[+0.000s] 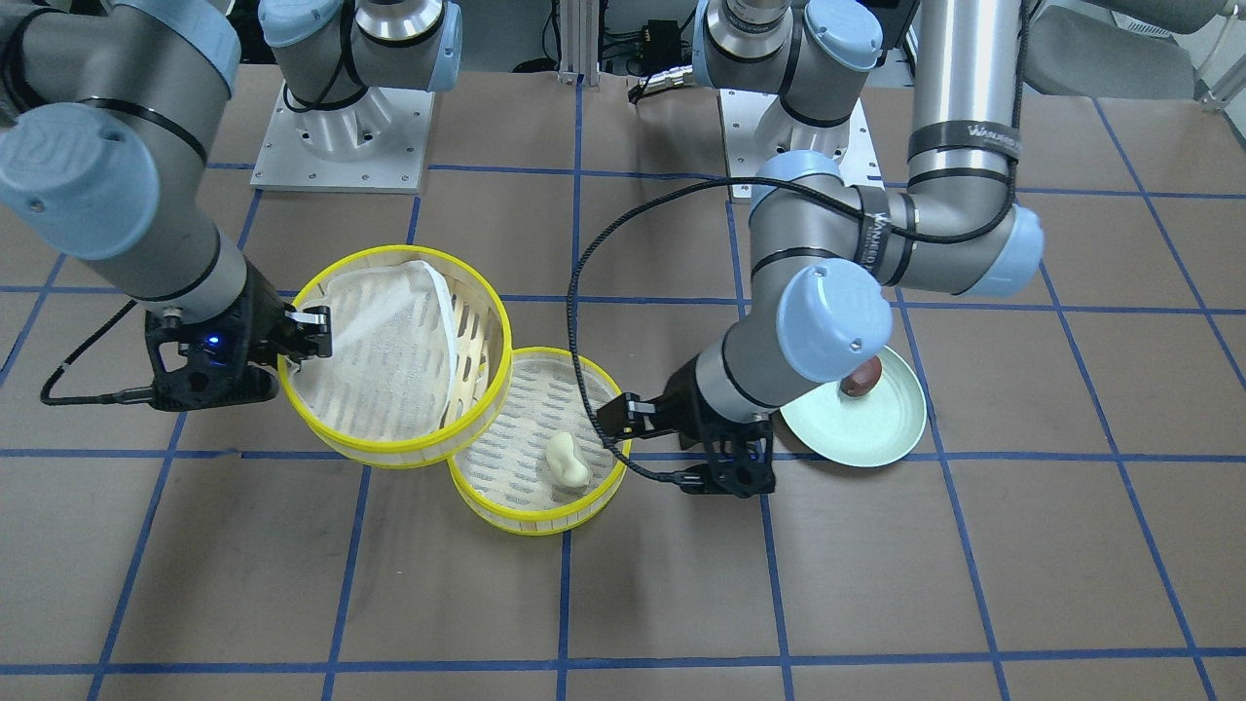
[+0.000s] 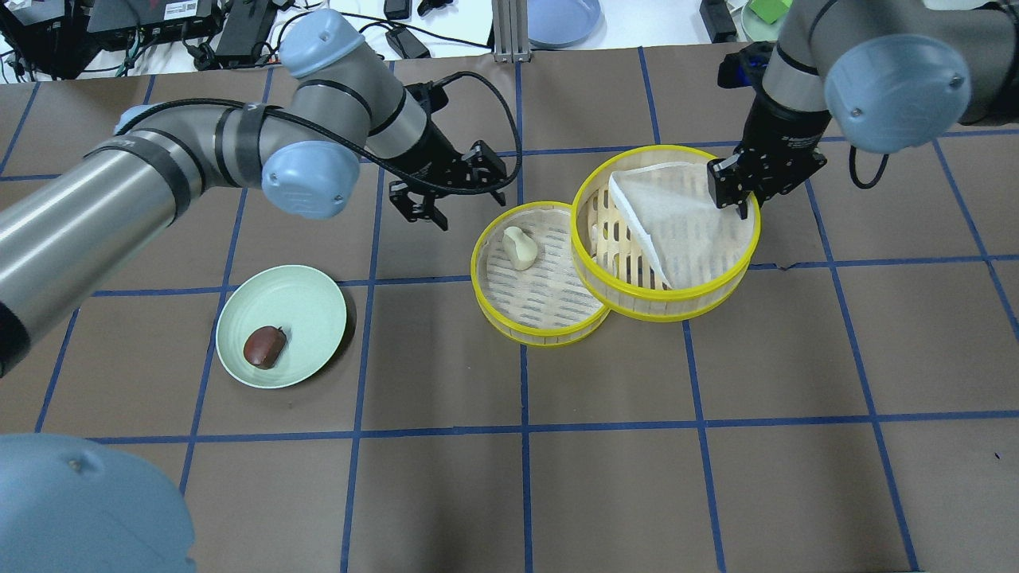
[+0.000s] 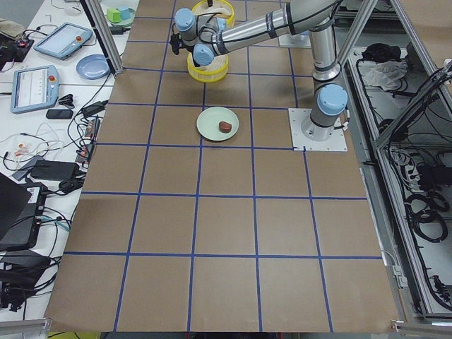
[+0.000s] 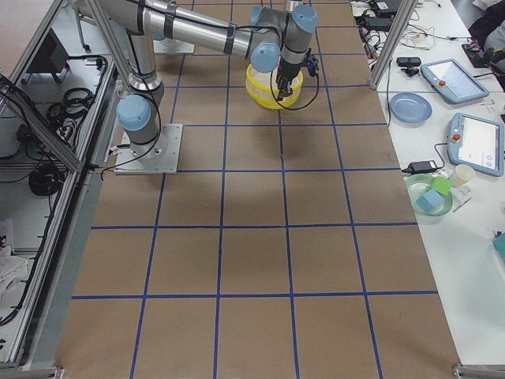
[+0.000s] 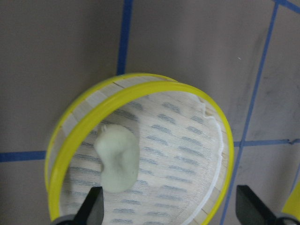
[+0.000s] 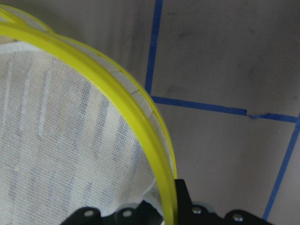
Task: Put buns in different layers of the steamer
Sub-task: 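Release the bun and withdraw the left gripper while the right gripper restacks the top tier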
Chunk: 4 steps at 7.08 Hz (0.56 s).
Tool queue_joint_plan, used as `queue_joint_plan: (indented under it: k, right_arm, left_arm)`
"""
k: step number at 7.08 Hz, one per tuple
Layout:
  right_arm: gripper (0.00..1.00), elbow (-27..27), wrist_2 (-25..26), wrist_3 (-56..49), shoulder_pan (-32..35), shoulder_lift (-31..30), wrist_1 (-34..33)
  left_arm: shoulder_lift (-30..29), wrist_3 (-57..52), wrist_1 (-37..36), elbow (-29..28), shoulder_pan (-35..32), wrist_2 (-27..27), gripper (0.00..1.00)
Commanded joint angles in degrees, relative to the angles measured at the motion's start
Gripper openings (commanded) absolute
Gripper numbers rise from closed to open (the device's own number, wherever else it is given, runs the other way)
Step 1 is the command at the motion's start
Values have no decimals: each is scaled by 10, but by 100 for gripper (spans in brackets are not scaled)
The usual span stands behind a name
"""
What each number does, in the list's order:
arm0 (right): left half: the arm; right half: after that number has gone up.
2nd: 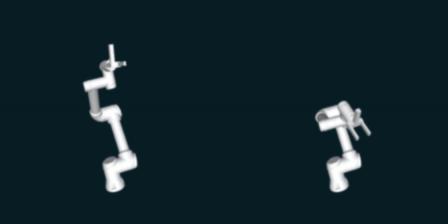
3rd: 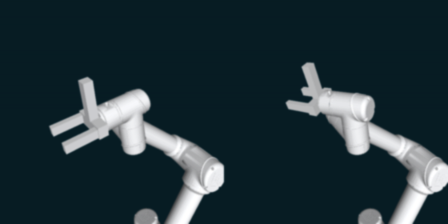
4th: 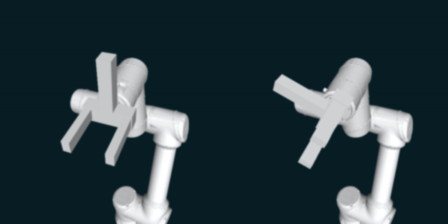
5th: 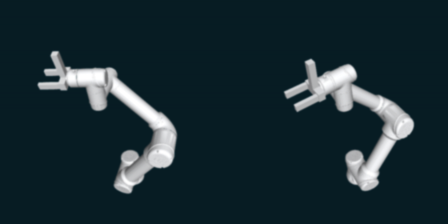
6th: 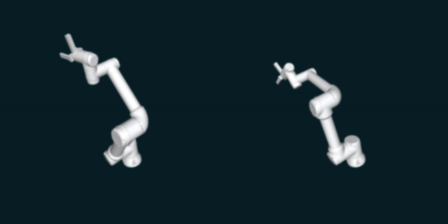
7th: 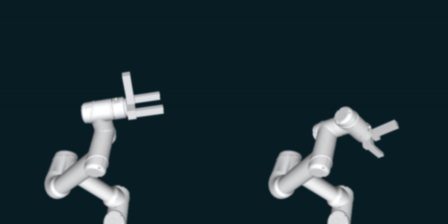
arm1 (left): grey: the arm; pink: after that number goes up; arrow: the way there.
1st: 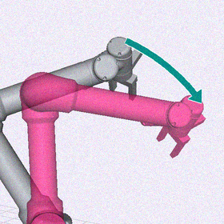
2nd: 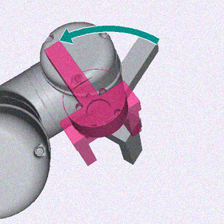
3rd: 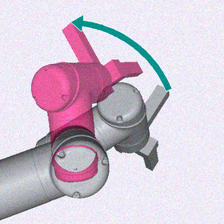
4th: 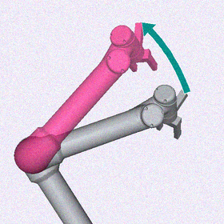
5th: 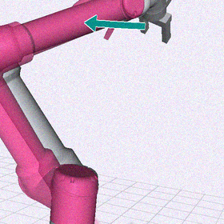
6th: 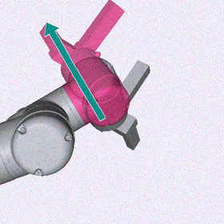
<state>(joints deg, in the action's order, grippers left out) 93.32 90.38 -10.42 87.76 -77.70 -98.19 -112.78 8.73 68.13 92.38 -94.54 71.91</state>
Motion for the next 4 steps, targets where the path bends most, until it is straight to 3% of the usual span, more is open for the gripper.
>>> queue_joint_plan:
  k: [1, 2, 4]
  right_arm:
    - [0, 0, 0, 114, 81, 44, -72]
    - [0, -1, 0, 152, 106, 72, -121]
    - [0, 0, 1, 185, 123, 87, -137]
  left_arm:
    - [43, -195, 101, 8, 80, 149, 99]
    - [48, -280, 129, 24, 115, 179, 99]
    - [52, -395, 131, 75, 183, 208, 99]
